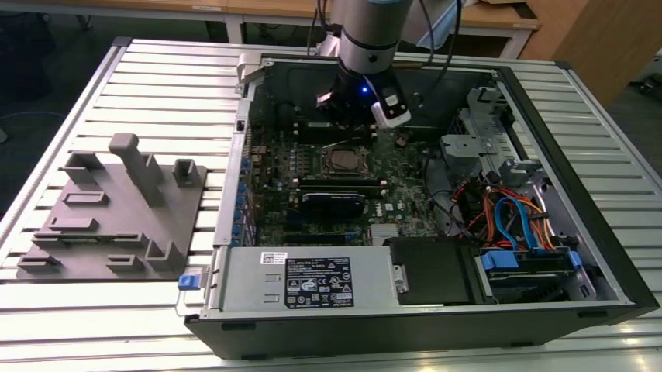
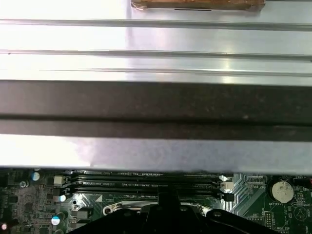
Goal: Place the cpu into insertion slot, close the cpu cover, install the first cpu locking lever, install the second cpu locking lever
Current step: 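Install the first cpu locking lever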
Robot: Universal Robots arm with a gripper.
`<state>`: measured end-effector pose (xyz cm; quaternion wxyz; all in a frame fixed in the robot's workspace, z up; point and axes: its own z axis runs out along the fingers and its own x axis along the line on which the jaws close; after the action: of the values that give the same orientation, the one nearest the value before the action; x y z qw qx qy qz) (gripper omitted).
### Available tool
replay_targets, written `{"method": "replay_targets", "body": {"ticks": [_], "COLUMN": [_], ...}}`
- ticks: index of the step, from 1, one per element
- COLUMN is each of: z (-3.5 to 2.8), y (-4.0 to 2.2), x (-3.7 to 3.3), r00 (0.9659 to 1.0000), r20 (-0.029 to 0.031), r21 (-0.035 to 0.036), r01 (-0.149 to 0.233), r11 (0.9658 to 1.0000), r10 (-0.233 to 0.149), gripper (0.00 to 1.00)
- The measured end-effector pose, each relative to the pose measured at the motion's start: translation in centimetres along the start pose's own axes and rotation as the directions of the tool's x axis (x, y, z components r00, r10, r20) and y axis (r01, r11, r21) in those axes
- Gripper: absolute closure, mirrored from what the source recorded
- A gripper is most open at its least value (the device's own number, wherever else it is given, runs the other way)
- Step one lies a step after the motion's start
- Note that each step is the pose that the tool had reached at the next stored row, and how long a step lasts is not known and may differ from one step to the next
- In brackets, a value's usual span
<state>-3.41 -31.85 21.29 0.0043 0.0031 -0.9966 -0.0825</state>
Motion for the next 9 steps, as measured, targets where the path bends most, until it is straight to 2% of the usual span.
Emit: {"method": "replay_targets", "body": {"ticks": [5,9], "z": [-0.59,-0.71], "y": [0.10,0.12], "x": [0.43,1.02], "r00": [1.0000,0.9999], "r20": [0.0067,0.0124], "r21": [-0.0053,-0.0130], "r01": [0.001,0.002], "r11": [1.0000,0.9999], "r10": [-0.001,-0.002], "gripper": [0.89,0.89]}}
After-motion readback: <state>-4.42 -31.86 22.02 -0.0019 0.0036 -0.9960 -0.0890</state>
